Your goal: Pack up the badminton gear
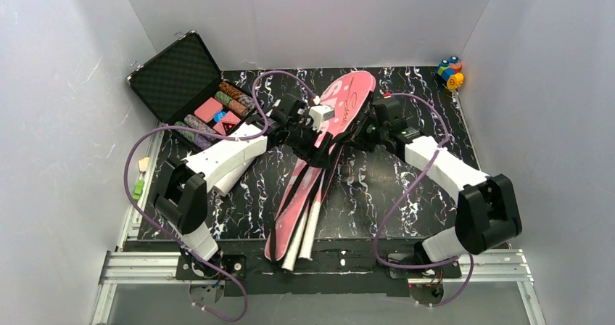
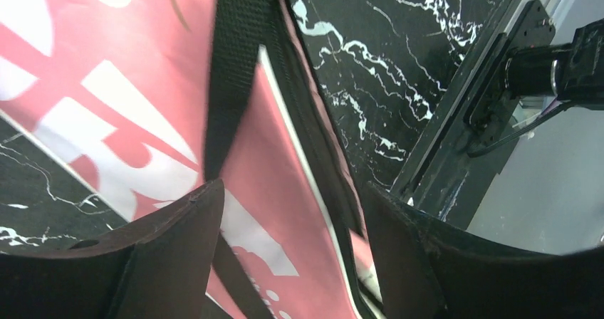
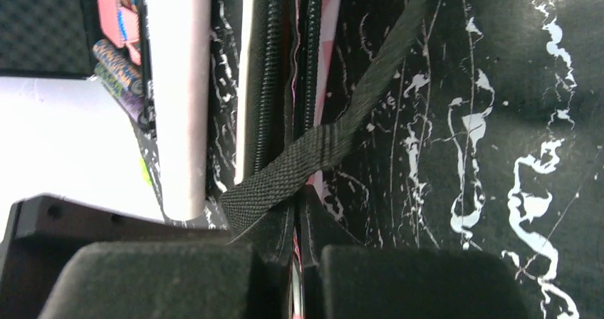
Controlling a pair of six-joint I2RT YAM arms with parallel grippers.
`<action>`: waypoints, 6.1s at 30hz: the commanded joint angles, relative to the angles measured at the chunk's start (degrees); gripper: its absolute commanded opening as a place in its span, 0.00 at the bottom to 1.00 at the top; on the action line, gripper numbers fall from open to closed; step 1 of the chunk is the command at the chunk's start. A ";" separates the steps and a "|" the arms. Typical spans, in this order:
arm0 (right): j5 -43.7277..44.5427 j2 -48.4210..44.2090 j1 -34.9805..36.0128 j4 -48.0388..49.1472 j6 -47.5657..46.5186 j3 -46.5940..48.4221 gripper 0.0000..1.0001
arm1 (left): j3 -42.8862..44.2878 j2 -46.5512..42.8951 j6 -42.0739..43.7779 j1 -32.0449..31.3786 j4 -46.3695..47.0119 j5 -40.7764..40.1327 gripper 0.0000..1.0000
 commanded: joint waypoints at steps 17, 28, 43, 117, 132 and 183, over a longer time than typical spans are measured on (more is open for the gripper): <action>-1.77 -5.50 0.54 -17.86 -1.29 13.48 0.01 | 2.09 -7.01 5.57 -12.42 -5.15 -9.59 0.73; 1.50 -5.65 4.98 -17.47 4.10 13.53 0.01 | 6.31 -2.73 3.84 -13.82 -4.27 -17.56 0.73; 3.56 -9.24 5.81 -16.78 7.87 12.16 0.01 | -4.87 -8.09 7.10 -17.46 -4.94 -24.64 0.68; -34.50 -21.03 -31.44 -7.90 -24.17 -0.70 0.45 | 3.06 -9.83 9.17 -16.25 -11.91 -17.76 0.00; -41.18 -17.77 -32.35 0.41 -20.44 -5.11 0.45 | 3.71 -10.03 9.48 -15.89 -12.22 -17.23 0.00; -32.39 -25.84 3.67 13.44 -5.59 -18.68 0.01 | 7.51 -7.36 7.40 -15.65 -12.66 -17.07 0.04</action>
